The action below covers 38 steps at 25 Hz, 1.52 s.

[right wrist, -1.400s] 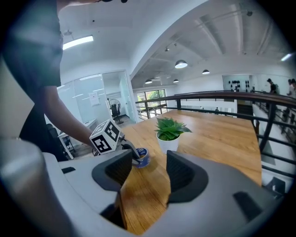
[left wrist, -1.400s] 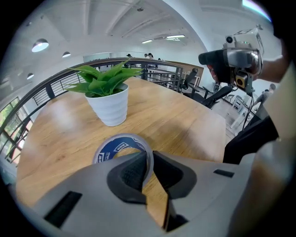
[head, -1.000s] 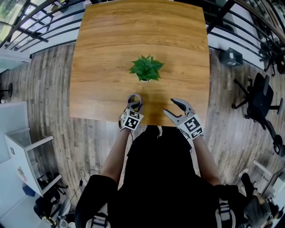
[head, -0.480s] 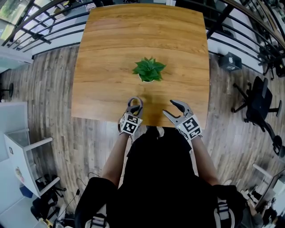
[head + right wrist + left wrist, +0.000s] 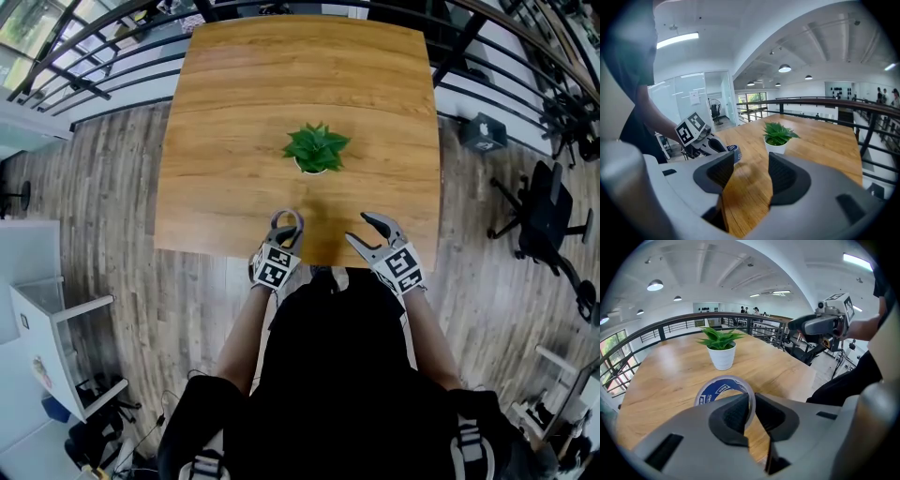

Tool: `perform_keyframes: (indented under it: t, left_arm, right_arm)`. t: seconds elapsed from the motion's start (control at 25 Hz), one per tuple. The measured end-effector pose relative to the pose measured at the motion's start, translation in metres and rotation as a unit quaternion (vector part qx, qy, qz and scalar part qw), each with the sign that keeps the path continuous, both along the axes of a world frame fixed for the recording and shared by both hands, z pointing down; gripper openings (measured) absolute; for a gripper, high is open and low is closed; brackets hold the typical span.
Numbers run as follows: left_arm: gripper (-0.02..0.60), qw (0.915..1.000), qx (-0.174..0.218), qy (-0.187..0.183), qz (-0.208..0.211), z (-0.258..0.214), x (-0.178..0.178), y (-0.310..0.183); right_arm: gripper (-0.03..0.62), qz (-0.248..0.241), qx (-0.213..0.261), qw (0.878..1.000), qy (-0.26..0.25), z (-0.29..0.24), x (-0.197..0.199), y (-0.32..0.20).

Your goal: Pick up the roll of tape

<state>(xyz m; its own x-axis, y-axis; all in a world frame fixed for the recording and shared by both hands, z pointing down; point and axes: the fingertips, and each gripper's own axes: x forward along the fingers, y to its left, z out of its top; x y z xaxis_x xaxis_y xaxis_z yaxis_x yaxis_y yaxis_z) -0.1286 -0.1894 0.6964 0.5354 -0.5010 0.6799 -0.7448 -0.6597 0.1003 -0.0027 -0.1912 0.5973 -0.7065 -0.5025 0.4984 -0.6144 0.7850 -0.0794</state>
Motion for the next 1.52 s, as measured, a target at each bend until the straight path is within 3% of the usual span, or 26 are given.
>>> perform_keyframes:
  t: [0.72,1.52]
  left_arm:
    - [0.057,0.9983,0.052,0.026,-0.002,-0.059,0.001,0.007]
    - [0.057,0.9929,0.103,0.053,-0.030,-0.110,-0.015,0.027]
  right_arm:
    - [0.239,0.022,0.004,1.000,0.002,0.001,0.010,0.005]
    - [0.236,-0.003,0.015,1.000,0.004,0.000,-0.008,0.002]
